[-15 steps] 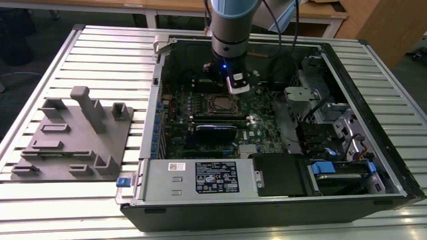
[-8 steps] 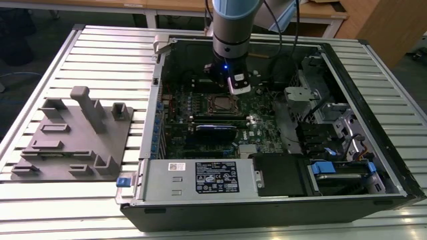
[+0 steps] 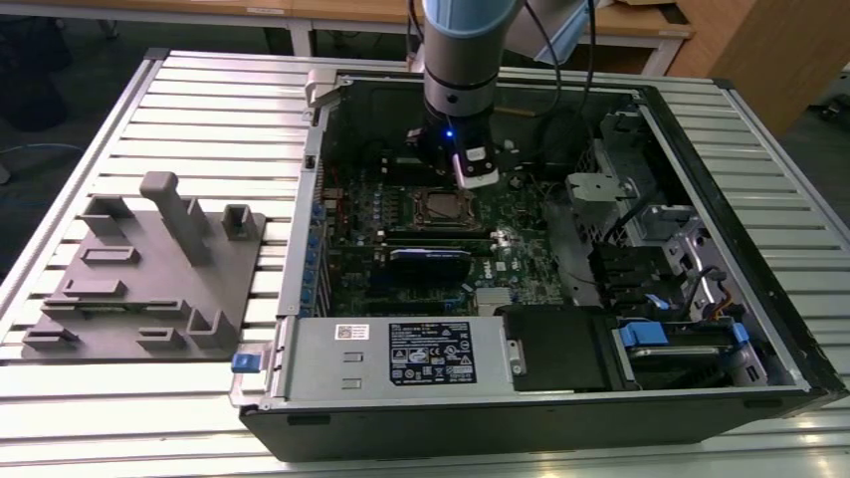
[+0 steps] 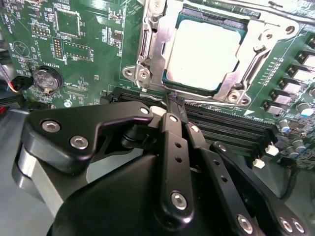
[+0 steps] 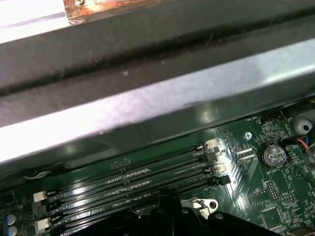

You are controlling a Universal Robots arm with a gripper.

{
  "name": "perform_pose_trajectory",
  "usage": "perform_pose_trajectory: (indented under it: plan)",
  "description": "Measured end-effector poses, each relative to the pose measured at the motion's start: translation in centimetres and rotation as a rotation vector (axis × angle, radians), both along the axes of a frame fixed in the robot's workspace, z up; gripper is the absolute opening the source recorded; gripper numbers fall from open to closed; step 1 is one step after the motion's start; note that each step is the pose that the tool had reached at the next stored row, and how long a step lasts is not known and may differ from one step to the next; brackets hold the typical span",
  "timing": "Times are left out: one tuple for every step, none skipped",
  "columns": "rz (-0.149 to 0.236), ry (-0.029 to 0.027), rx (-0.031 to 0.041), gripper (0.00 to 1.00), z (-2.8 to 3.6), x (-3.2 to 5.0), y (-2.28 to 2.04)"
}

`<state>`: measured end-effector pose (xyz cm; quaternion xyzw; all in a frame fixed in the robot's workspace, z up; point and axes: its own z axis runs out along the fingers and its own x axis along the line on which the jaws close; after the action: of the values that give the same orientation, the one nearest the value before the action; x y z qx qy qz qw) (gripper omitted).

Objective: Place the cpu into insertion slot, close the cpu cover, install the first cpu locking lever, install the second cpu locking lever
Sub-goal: 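Install the first cpu locking lever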

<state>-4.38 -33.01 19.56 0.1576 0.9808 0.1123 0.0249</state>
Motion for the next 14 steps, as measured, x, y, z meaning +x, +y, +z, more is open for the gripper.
perform_pose_trajectory:
  plan:
    - [-0.005, 0.0, 0.0, 0.11, -0.01, 0.0, 0.04]
    - [-0.009, 0.0, 0.0, 0.11, -0.01, 0.0, 0.09]
    - [-0.013, 0.0, 0.0001, 0.11, -0.01, 0.0, 0.15]
    - [-0.017, 0.0, 0.0001, 0.11, -0.01, 0.0, 0.18]
    - [-0.02, 0.0, 0.0001, 0.11, -0.01, 0.0, 0.19]
    - [-0.023, -0.0001, 0.0001, 0.11, -0.01, 0.0, 0.19]
    - [-0.026, -0.0001, 0.0002, 0.11, -0.01, 0.0, 0.19]
    - [-0.027, -0.0001, 0.0003, 0.11, -0.02, 0.0, 0.2]
    - [-0.027, -0.0001, 0.0002, 0.11, -0.01, 0.0, 0.2]
    - [-0.027, -0.0001, 0.0001, 0.11, -0.01, 0.0, 0.2]
    - [-0.028, -0.0001, 0.002, 0.11, -0.01, 0.0, 0.2]
    - [-0.027, -0.0003, 0.008, 0.11, -0.01, -0.01, 0.2]
    - [-0.027, -0.0014, 0.0164, 0.11, -0.01, -0.03, 0.2]
    - [-0.027, -0.003, 0.0244, 0.11, -0.01, -0.03, 0.19]
